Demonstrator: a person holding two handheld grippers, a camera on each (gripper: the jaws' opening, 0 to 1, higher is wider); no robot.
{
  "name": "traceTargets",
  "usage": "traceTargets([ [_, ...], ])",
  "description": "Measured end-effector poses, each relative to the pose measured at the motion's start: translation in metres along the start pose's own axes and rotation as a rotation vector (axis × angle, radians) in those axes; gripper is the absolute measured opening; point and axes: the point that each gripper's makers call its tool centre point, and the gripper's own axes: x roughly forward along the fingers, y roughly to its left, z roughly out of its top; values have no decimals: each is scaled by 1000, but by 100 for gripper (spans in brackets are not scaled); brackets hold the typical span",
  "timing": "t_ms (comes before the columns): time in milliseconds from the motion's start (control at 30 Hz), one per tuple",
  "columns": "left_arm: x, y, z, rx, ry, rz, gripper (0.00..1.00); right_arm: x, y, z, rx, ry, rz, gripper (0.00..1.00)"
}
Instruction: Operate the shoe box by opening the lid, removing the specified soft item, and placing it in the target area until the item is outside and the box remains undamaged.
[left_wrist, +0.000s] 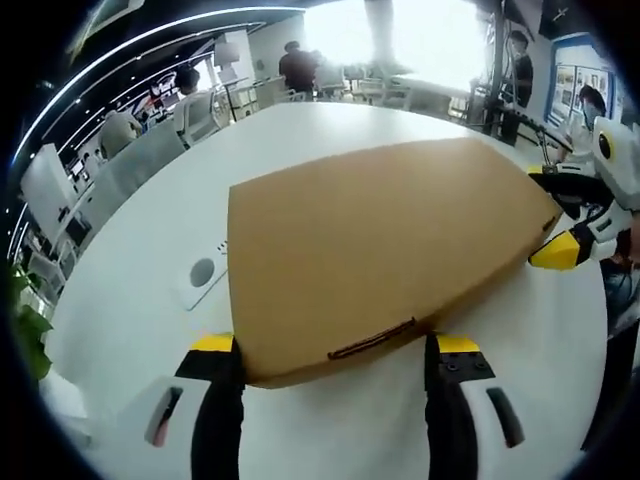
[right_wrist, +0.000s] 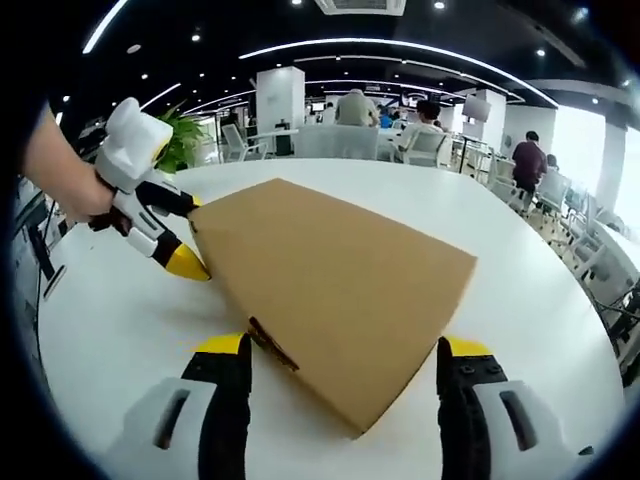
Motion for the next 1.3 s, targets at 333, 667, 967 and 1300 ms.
traceTargets([
  [333, -1, -3, -2, -31, 23, 3, 72, 1, -2, -6, -33, 34, -10, 72],
  [667, -6, -6, -4, -72, 47, -15, 69, 2, -1, -6, -39, 68, -20, 74],
  [967, -9, -7, -10, -51, 63, -3, 64, 1, 1, -8, -65, 82, -12, 73],
  [1300, -20, -15, -21, -78, 42, -5, 63, -11, 3, -16, -93, 106, 12, 69],
])
